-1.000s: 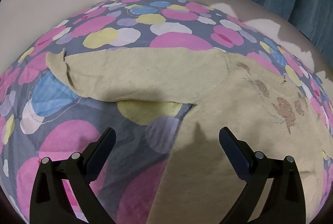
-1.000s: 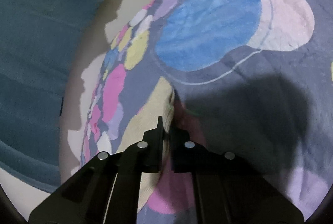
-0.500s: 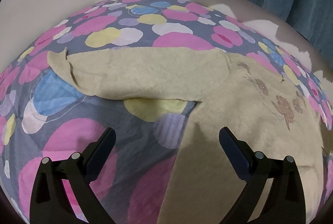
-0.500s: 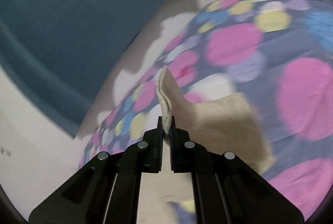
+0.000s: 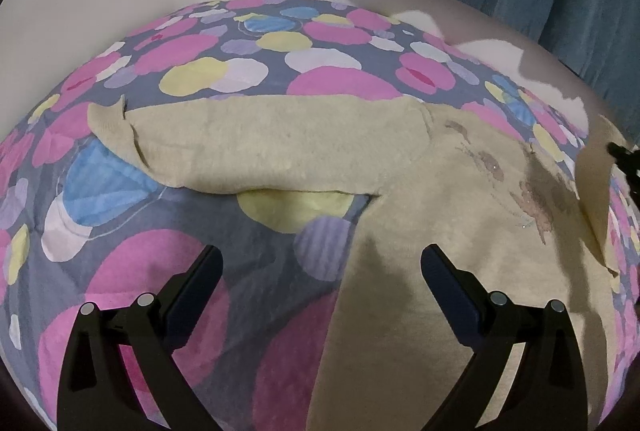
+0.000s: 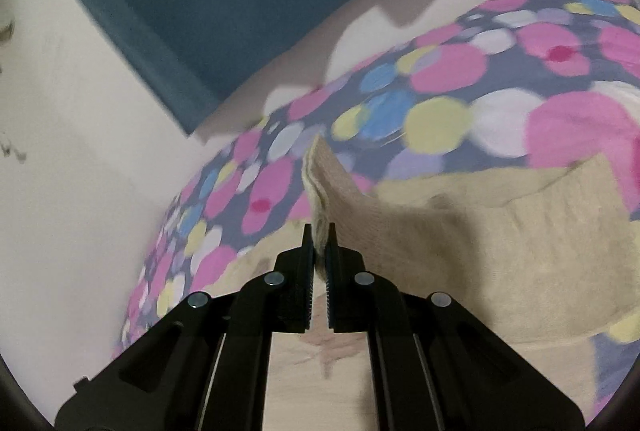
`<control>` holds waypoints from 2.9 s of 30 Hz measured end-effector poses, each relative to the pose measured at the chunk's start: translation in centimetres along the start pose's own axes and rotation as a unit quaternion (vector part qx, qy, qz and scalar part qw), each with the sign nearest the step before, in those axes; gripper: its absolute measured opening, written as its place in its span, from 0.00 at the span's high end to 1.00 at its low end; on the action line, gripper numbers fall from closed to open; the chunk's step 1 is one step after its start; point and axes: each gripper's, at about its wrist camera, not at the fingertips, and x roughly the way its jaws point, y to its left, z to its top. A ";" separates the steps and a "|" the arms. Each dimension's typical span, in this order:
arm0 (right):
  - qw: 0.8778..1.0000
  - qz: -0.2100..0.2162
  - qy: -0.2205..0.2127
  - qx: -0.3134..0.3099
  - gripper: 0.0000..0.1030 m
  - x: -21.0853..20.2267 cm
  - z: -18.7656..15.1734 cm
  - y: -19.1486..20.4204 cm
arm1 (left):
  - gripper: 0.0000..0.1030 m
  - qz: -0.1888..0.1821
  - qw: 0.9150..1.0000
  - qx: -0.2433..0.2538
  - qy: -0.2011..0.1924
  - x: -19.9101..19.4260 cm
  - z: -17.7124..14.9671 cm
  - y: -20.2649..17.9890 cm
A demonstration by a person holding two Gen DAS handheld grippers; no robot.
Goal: Fold small clothes
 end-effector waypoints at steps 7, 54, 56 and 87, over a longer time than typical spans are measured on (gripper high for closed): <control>0.998 0.020 0.047 -0.036 0.96 4.7 -3.5 5.6 | 0.04 -0.002 1.000 -0.012 0.005 0.2 0.2 0.5; 0.986 -0.125 0.016 0.105 0.45 -1.5 3.4 -20.5 | 0.04 -0.022 1.000 -0.002 0.011 1.5 -0.4 -0.4; 0.986 -0.079 0.027 0.141 0.45 -0.7 3.4 -22.8 | 0.04 -0.020 1.000 -0.006 0.014 1.8 -0.3 -0.5; 0.992 -0.033 0.101 0.065 0.86 -4.0 -2.7 -19.8 | 0.04 -0.018 0.999 -0.006 0.026 2.0 -0.9 0.2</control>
